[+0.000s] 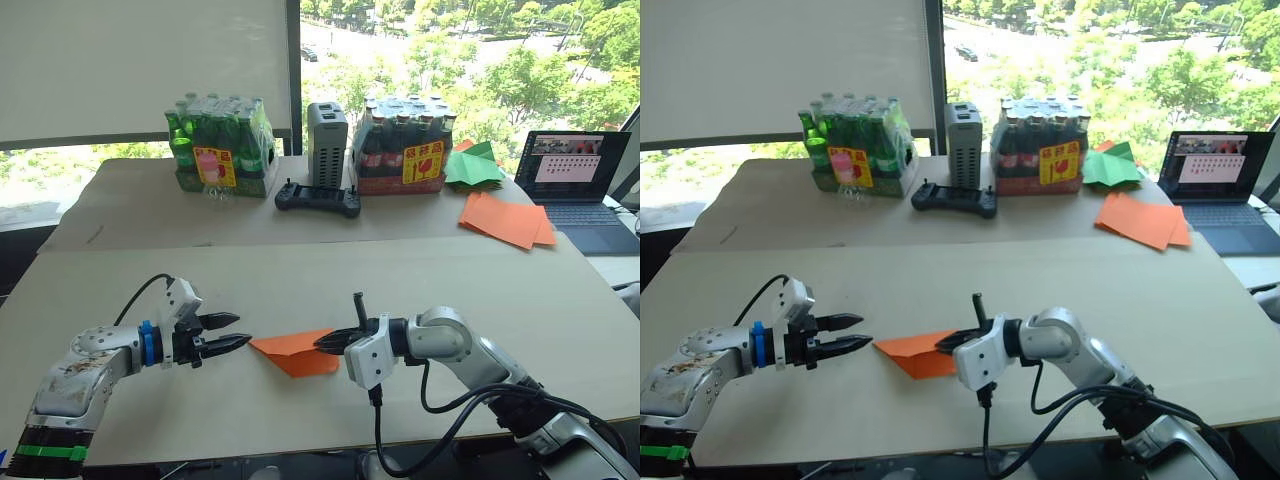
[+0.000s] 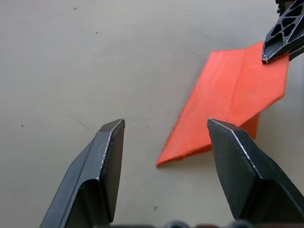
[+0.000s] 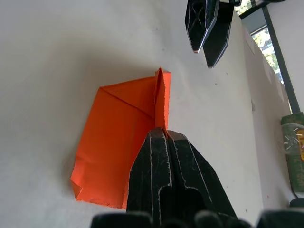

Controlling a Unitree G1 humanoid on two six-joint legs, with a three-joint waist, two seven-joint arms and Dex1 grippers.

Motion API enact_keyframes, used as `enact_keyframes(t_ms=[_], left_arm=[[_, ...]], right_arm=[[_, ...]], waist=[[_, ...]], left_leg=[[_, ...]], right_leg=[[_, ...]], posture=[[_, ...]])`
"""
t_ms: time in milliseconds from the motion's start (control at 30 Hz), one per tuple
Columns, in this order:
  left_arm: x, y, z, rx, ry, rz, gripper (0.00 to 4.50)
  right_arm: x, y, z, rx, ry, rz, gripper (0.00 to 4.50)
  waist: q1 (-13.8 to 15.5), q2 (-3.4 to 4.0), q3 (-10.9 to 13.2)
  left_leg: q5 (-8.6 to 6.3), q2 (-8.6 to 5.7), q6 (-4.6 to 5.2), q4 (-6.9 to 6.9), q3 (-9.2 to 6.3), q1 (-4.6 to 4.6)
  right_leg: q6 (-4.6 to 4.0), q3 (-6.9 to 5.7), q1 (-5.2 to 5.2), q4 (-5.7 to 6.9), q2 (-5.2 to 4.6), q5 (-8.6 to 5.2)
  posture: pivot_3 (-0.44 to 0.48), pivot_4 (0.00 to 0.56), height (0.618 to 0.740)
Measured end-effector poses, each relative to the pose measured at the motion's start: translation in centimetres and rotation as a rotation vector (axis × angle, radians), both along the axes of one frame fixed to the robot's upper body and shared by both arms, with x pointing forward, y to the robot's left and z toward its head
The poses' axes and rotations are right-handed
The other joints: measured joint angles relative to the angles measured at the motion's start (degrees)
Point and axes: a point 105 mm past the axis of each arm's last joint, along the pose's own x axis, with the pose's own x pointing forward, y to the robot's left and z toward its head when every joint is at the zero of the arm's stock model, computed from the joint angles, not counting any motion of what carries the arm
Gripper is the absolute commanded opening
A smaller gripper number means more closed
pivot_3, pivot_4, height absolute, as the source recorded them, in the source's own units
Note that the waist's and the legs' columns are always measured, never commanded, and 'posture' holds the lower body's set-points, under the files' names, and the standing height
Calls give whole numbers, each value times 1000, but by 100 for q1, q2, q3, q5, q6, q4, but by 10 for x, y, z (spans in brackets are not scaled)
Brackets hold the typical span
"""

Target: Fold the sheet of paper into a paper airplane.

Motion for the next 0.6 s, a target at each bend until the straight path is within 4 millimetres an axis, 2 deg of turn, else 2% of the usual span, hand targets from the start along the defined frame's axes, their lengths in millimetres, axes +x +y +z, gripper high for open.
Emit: enact_keyframes(t_ms=[33,67,300,467,600], left_arm=[[0,0,0,1,0,1,2919],[0,-1,1,2,-5,-1,2919],[6,-11,15,-8,-53,-31,2919],[13,-26,26,-13,-84,-104,1431],[19,-45,22,-7,-88,-179,57]], right_arm=[[1,-1,-2,-6,7,-3,8],[1,-1,-3,-9,11,-2,632],[1,0,-6,-13,62,-40,2946],[-14,7,3,39,125,-53,2983],[-16,7,21,137,201,-127,2983]], waist=[[1,0,0],[1,0,0],[20,0,0],[47,0,0],[77,0,0]], left_leg=[[0,0,0,0,0,0],[0,0,0,0,0,0],[0,-1,0,1,-1,1],[0,-1,0,1,0,0],[0,-2,0,5,0,0]], right_leg=[[0,0,0,0,-1,0],[0,0,0,1,0,0],[-1,0,0,3,0,1],[-1,1,0,3,0,1],[-2,1,2,5,1,1]], posture=[[0,150,723],[0,150,723],[0,150,723],[0,150,723],[0,150,723]])
